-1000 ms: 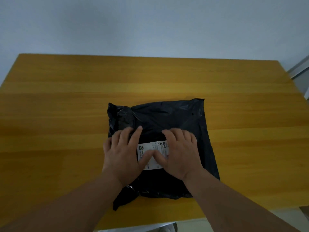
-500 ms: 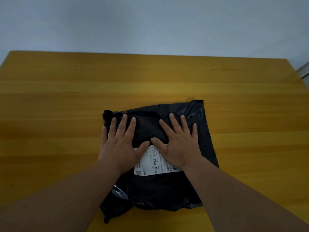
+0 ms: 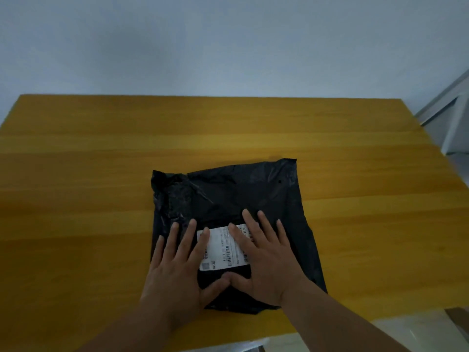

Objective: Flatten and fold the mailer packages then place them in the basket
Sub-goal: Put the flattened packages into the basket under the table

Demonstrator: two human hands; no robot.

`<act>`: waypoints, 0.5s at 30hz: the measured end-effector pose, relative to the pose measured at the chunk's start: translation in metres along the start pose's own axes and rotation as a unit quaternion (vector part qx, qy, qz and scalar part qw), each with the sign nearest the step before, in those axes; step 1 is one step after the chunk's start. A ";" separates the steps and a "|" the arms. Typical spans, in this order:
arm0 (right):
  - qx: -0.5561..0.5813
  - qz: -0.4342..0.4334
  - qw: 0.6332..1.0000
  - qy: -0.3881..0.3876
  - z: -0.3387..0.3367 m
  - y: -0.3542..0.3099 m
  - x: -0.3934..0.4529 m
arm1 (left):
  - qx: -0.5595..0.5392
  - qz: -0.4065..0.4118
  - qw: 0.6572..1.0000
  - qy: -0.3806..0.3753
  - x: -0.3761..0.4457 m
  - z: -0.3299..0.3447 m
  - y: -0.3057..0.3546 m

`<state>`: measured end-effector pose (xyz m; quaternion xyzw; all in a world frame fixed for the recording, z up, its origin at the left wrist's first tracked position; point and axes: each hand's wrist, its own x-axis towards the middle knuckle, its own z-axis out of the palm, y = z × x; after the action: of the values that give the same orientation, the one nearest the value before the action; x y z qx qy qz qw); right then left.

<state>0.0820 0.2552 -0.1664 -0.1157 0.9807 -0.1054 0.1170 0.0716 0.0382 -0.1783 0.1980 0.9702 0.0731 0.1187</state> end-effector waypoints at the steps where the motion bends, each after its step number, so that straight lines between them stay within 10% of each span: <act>1: -0.009 0.002 1.000 0.007 0.003 0.000 -0.001 | 0.009 0.006 1.000 -0.003 0.000 0.001 -0.001; 15: -0.004 0.094 0.993 0.072 -0.004 -0.004 -0.005 | -0.041 -0.028 0.998 0.030 0.001 -0.003 -0.004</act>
<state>0.0864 0.2532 -0.1604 -0.0158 0.9935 -0.0981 0.0554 0.0687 0.0347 -0.1762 0.1633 0.9747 0.1158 0.0996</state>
